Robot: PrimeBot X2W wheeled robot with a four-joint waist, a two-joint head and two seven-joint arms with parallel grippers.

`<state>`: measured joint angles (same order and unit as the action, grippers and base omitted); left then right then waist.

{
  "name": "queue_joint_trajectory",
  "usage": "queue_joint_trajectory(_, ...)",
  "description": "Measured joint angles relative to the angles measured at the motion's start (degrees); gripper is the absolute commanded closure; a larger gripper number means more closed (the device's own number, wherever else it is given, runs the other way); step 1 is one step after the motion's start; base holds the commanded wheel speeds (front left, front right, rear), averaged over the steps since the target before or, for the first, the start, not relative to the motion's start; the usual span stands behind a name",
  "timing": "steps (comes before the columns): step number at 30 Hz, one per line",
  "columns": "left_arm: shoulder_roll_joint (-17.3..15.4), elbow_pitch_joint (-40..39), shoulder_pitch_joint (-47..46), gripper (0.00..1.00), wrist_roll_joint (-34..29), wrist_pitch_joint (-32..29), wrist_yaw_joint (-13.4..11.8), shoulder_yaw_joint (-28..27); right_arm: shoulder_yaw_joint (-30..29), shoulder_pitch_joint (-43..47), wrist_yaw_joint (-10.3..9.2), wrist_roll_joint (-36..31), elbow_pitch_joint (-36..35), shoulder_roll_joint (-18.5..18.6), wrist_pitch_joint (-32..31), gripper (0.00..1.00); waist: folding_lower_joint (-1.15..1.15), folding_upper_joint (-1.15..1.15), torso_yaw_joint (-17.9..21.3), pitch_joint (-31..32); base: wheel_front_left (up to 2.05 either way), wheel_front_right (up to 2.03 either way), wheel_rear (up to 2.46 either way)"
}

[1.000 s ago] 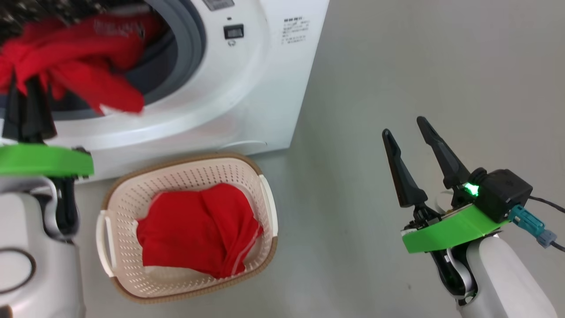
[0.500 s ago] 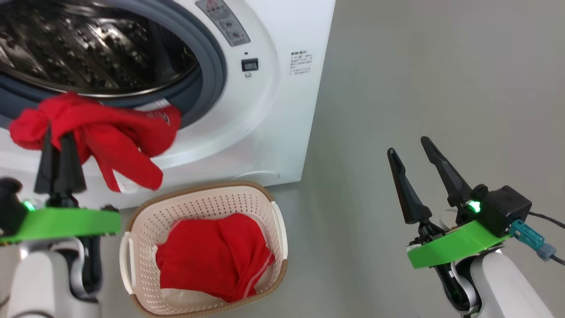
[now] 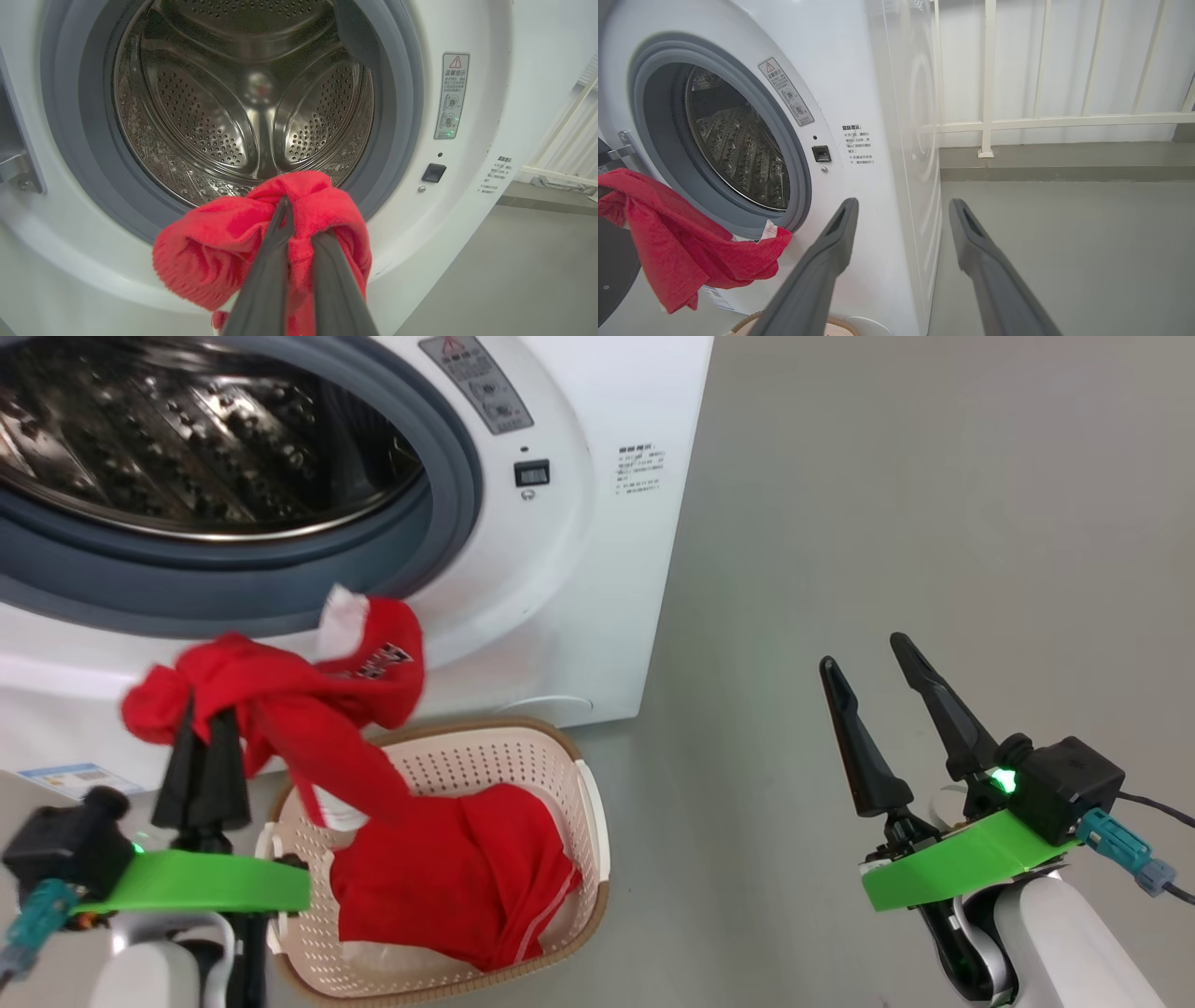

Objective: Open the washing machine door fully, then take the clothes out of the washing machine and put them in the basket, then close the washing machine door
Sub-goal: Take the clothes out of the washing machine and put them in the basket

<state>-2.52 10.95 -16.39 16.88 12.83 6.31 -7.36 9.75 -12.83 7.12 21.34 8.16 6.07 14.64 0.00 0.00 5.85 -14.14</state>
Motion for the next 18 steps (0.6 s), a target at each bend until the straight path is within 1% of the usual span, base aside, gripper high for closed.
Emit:
queue_joint_trajectory(1, 0.07, 1.09, 0.00, 1.00, 0.49, -0.13, -0.05, 0.34, 0.03, -0.01, 0.00, 0.00, -0.01, -0.01, 0.00, 0.00, 0.00, 0.00, 0.05, -0.34, 0.00, 0.00, 0.00)
queue_joint_trajectory(3, 0.16, 3.41, -0.01, 1.00, 0.49, -0.14, -1.35, 0.89, 0.15, -0.04, 0.00, 0.00, -0.01, -0.08, 0.00, 0.00, 0.00, 0.00, 0.19, -1.05, 0.00, 0.00, 0.00)
queue_joint_trajectory(7, 0.26, 9.68, -0.38, 1.00, 1.01, -0.68, -2.33, 1.98, 0.33, -0.37, 0.00, 0.01, -0.05, -0.49, 0.00, 0.00, 0.00, 0.00, 0.69, -2.56, 0.00, 0.00, 0.00)
queue_joint_trajectory(12, 0.29, 19.51, -3.77, 1.00, 2.52, -2.66, -2.32, 2.98, 0.37, -0.71, 0.00, 0.02, -0.12, -0.86, 0.00, 0.00, 0.00, 0.00, 1.47, -4.61, 0.00, 0.00, 0.00)
queue_joint_trajectory(18, 0.30, 30.04, -10.20, 1.00, 5.41, -5.98, -1.09, 4.72, 0.38, -2.58, 0.00, 0.02, -0.27, -0.98, 0.00, 0.00, 0.00, 0.00, 2.22, -7.56, 0.00, 0.00, 0.00)
